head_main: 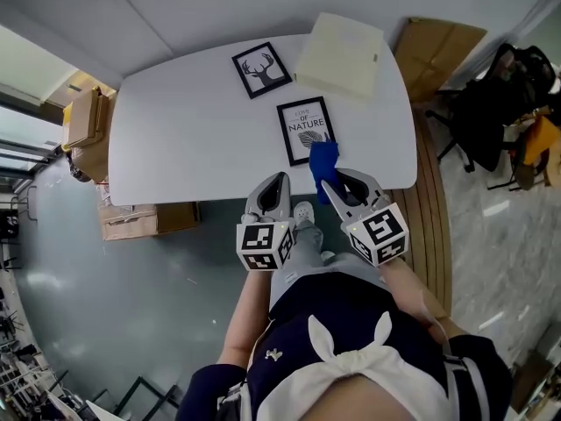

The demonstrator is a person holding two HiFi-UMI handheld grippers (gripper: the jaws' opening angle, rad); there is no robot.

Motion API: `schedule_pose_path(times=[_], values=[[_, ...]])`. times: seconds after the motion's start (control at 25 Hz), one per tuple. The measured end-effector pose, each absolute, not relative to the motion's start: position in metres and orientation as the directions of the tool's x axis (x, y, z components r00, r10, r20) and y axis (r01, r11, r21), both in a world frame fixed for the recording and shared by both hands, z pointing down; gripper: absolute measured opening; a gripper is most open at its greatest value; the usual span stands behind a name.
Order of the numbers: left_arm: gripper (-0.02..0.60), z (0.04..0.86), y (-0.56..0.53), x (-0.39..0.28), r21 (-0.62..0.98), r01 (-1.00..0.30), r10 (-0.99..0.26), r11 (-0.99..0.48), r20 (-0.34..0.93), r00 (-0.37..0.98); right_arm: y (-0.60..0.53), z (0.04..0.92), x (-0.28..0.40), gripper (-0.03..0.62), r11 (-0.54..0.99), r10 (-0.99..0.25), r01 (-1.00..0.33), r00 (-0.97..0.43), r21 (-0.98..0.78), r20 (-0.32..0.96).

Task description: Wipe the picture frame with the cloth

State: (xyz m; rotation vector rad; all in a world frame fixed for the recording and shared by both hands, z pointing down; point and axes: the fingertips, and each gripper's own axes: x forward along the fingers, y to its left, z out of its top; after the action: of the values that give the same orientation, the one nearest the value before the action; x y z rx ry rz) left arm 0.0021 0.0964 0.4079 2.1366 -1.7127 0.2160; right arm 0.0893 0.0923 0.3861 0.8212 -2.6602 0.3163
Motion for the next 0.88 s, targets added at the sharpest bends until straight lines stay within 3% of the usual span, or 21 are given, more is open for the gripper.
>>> schedule_pose_path(times=[0.44,0.88], values=[[0.0,0.446,0.039,-0.036,0.221,-0.953,-0.85,-0.206,0.442,0.287,0.036,0.421,0.044,0.083,0.797,-0.49,-0.593,-0.745,-0.112,0.453],[0.0,0.494,0.011,-0.032,0.261,-0.921,-0.758,-0.289,0.526,0.386,0.002,0.463,0.019,0.083,0.752,-0.473,-0.632,-0.717,-0.19,0.513]])
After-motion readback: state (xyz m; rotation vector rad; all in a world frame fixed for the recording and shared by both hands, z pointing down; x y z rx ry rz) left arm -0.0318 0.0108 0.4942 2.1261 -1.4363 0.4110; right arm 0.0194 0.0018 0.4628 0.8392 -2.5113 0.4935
